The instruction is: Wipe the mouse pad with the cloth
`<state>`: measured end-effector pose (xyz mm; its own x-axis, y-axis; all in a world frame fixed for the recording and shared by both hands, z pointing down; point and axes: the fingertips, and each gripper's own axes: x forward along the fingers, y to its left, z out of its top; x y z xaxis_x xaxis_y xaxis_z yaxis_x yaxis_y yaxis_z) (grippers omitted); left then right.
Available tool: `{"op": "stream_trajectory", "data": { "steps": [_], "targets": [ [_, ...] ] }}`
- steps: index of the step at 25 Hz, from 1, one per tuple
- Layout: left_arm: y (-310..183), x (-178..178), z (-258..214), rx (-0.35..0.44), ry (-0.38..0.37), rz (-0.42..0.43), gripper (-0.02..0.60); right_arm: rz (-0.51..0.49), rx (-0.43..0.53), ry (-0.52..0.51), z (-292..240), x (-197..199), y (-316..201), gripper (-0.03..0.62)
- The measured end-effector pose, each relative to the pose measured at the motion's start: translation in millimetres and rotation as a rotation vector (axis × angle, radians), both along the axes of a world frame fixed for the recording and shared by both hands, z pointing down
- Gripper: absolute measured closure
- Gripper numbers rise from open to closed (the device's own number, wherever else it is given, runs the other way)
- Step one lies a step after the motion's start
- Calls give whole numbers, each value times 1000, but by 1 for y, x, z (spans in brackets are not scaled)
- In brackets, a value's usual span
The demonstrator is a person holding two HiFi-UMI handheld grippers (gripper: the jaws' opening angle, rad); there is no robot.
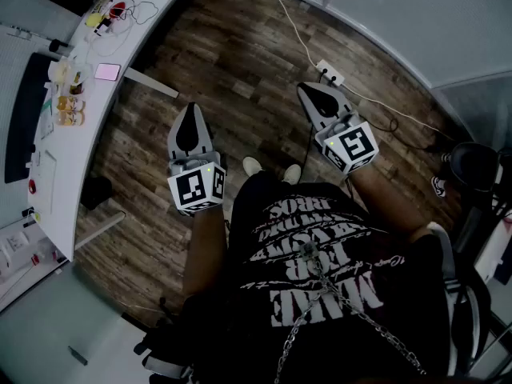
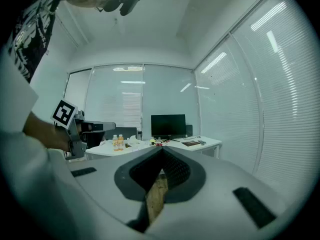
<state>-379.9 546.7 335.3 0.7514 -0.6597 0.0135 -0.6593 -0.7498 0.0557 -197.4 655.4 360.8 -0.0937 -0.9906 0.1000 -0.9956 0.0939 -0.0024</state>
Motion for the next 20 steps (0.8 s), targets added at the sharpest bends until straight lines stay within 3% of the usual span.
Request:
{"op": "stream_trajectory", "data": {
  "steps": [11,20],
  "targets": [
    [-77,7,10,-39,5,86,575,73,4,30,-15,-10,-69,600],
    [-112,23,16,-67,38,118,575,155,1,60,-25,16,-91,600]
  ]
}}
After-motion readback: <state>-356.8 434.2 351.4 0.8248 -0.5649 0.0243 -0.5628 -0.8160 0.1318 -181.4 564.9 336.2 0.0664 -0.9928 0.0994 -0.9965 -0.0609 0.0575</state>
